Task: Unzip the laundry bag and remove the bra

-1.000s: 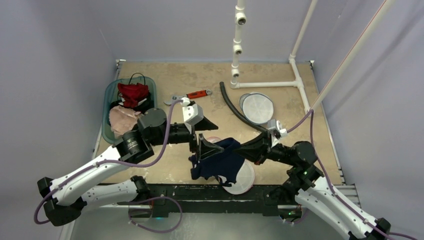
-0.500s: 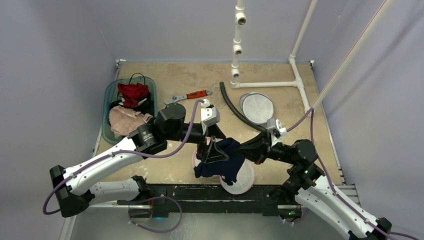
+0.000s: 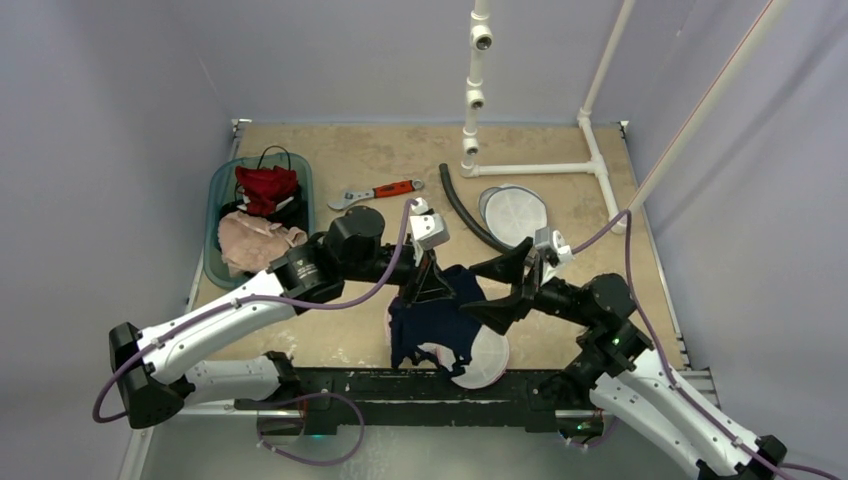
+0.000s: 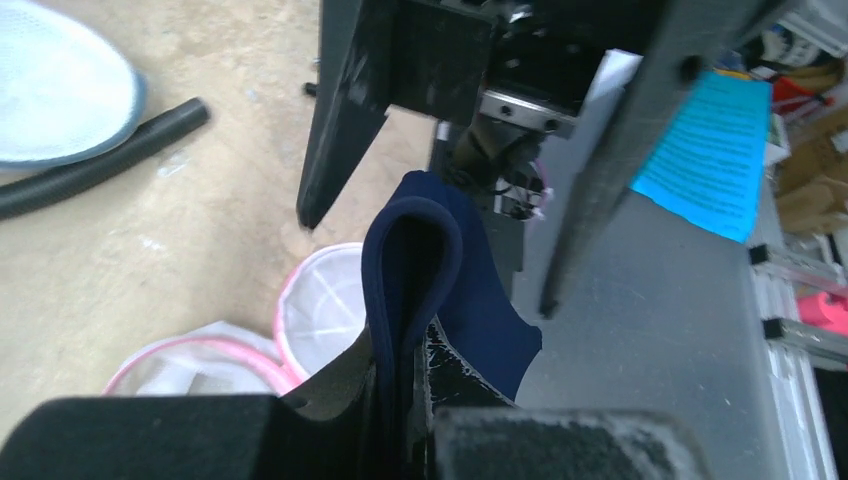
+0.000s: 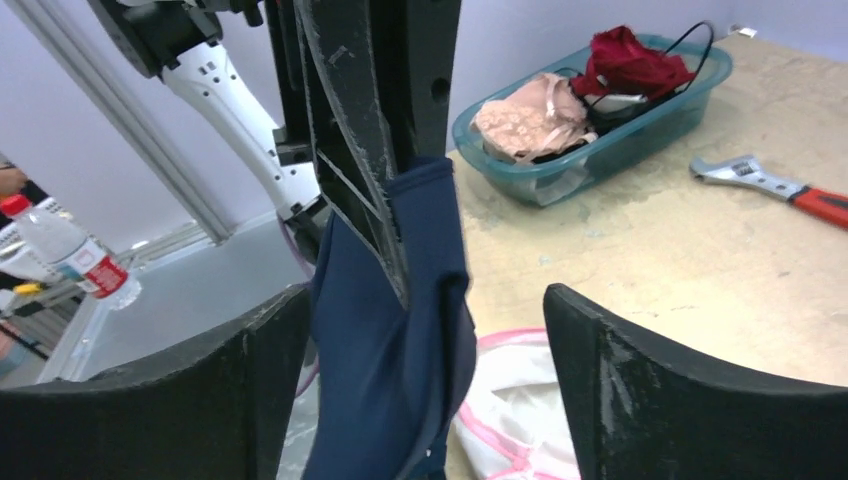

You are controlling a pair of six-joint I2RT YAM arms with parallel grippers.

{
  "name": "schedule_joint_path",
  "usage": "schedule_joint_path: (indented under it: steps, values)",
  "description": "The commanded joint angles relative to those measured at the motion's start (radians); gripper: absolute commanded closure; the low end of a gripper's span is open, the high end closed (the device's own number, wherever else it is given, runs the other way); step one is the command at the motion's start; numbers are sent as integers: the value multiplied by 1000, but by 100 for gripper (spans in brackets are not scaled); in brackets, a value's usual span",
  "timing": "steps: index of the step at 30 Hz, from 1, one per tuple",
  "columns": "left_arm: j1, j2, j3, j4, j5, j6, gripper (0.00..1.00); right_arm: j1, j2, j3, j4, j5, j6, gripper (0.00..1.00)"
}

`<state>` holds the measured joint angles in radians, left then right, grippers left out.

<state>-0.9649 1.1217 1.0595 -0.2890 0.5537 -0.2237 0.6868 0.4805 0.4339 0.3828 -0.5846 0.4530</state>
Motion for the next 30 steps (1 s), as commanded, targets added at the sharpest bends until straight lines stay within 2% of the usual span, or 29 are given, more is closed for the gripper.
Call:
schedule_joint_path:
  steps: [1,8,12,15,17,22,26,30]
  values:
    - [-1,-72,40,-5,-200,24,100,-1,-22,108,-95,109,-2,4]
    - [-2,-230,138,-42,-854,46,100,-1,-187,138,-255,473,25,2]
    - [0,-153,317,-161,-1161,82,100,-1,-249,75,-286,542,82,2]
    - [7,-44,481,-253,-1352,108,100,-1,-244,26,-254,516,88,2]
    - [61,18,564,-286,-1400,101,100,-1,-225,1,-220,521,103,2]
    - [305,84,701,-299,-1332,14,100,-2,-174,-88,-160,535,167,2]
    - [370,107,748,-290,-1394,-24,100,0,-123,-157,-112,504,201,2]
    - [455,113,738,-290,-1393,-59,100,-1,-102,-206,-57,462,231,2]
